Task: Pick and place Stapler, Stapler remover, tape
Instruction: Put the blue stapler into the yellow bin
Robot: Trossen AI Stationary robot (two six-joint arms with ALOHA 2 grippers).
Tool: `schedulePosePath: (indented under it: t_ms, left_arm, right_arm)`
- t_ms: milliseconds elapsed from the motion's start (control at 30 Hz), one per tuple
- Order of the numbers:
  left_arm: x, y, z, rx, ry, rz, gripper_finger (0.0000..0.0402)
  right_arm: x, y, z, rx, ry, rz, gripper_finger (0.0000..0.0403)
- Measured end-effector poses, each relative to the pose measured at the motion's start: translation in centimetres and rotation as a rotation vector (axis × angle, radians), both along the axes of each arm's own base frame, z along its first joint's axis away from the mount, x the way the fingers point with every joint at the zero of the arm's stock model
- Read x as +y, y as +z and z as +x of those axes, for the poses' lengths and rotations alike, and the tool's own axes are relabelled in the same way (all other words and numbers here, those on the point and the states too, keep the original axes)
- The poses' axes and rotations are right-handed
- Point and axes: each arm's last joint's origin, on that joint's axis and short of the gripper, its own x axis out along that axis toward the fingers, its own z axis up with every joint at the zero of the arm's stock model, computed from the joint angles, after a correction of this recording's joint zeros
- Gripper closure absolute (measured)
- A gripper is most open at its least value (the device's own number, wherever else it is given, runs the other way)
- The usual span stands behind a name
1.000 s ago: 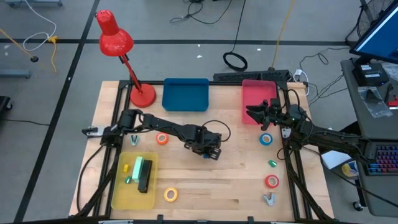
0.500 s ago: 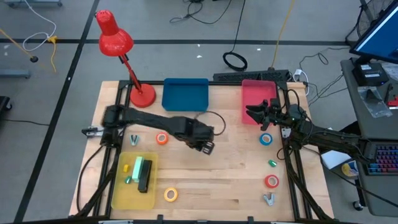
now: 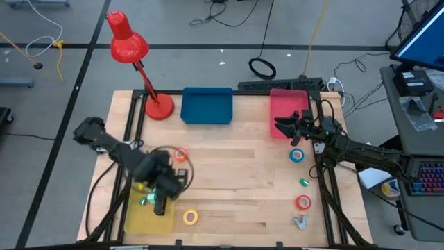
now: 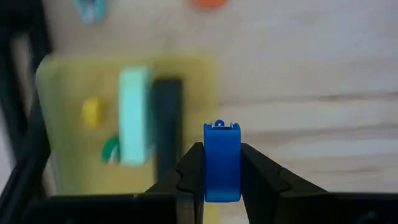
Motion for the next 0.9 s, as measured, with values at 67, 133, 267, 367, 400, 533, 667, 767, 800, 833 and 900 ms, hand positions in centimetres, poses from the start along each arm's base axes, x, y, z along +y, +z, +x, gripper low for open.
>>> schedulePosePath:
  t_ms: [67,133,267,367,400,533,667,767,800,833,900]
  left_arm:
    - [-1.2,-1.3,-1.0,0.097,0.044,-0.047,0.0328]
    - [-2.3,-2.9,-2.3,0.189,0.096,-0.048,0.0328]
    - [-3.3,-4.6,-4.2,0.262,0.178,0.000,0.0325]
    - [-2.9,-5.6,-5.0,0.296,0.177,0.016,0.0325]
    - [-2.6,-5.9,-5.3,0.310,0.180,0.034,0.0326]
    - [-1.3,-7.5,-6.3,0.339,0.175,0.062,0.0328]
    - [0.2,-9.3,-7.6,0.313,0.178,0.040,0.0323]
    - [1.3,-10.9,-8.5,0.260,0.174,0.006,0.0325]
    - [1.6,-11.4,-8.8,0.245,0.174,-0.005,0.0326]
    - [1.9,-11.8,-9.1,0.228,0.174,-0.015,0.0326]
    - [2.3,-12.6,-9.4,0.195,0.175,-0.034,0.0324]
  right_arm:
    - [0.0,0.0,0.0,0.000,0.000,0.003,0.0236]
    - [0.0,0.0,0.0,0.000,0.000,0.003,0.0236]
    - [0.0,0.0,0.0,-0.001,0.000,0.003,0.0236]
    - [0.0,0.0,0.0,-0.003,0.001,0.011,0.0236]
    - [0.0,0.0,0.0,-0.003,0.002,0.012,0.0236]
    - [0.0,0.0,0.0,-0.007,0.004,0.028,0.0236]
    - [0.0,0.0,0.0,-0.006,0.004,0.026,0.0236]
    - [0.0,0.0,0.0,-0.006,0.003,0.024,0.0236]
    - [0.0,0.0,0.0,-0.006,0.003,0.024,0.0236]
    - [0.0,0.0,0.0,-0.005,0.003,0.024,0.0236]
    - [0.0,0.0,0.0,-0.006,0.003,0.022,0.0236]
